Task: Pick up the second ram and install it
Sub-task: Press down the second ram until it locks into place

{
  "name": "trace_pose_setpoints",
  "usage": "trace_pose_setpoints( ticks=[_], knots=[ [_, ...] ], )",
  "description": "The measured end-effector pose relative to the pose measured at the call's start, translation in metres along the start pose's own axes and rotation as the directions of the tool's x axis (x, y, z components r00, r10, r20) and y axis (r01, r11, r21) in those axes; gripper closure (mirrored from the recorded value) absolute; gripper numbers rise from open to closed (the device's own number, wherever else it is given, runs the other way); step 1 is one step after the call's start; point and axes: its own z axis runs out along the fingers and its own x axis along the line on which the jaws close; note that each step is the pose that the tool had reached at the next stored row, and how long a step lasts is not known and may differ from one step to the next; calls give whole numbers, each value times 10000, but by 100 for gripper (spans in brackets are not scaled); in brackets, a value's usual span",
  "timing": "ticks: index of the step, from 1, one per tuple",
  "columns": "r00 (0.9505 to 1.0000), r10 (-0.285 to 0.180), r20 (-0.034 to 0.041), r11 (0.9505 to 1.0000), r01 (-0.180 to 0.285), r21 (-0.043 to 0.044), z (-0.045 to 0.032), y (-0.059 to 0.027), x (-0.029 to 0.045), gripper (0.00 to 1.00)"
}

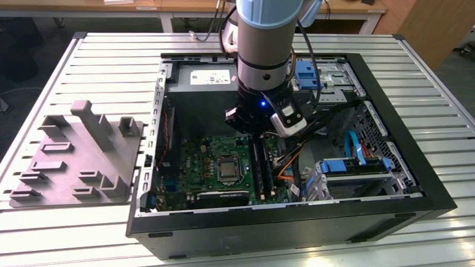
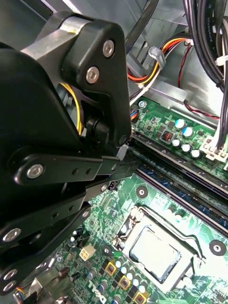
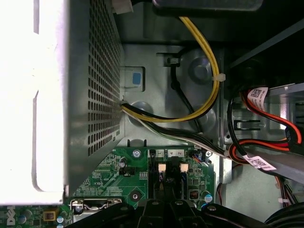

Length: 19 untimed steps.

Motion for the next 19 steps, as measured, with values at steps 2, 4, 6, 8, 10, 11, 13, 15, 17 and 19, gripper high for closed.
trace_pose_setpoints(
  ticks=[2,4,6,8,10,11,13,15,17,19],
  knots=[
    [10000,0,3,10000,0,-4,-6,0,-1,90],
    [10000,1,4,10000,-1,-9,-39,2,-2,90],
    [10000,1,2,10000,-1,-3,-86,2,-4,90],
    [10000,1,2,10000,-1,-3,-130,3,-6,90],
    [10000,0,1,10000,0,-1,-176,3,-9,90],
    [10000,0,1,10000,0,-3,-192,4,-10,90],
    [10000,0,1,10000,0,-2,-221,4,-11,90],
    [10000,1,1,10000,-1,-2,-247,5,-12,90],
    [10000,0,1,10000,0,-2,-261,5,-13,90],
    [10000,0,1,10000,0,-2,-277,5,-14,90]
  ],
)
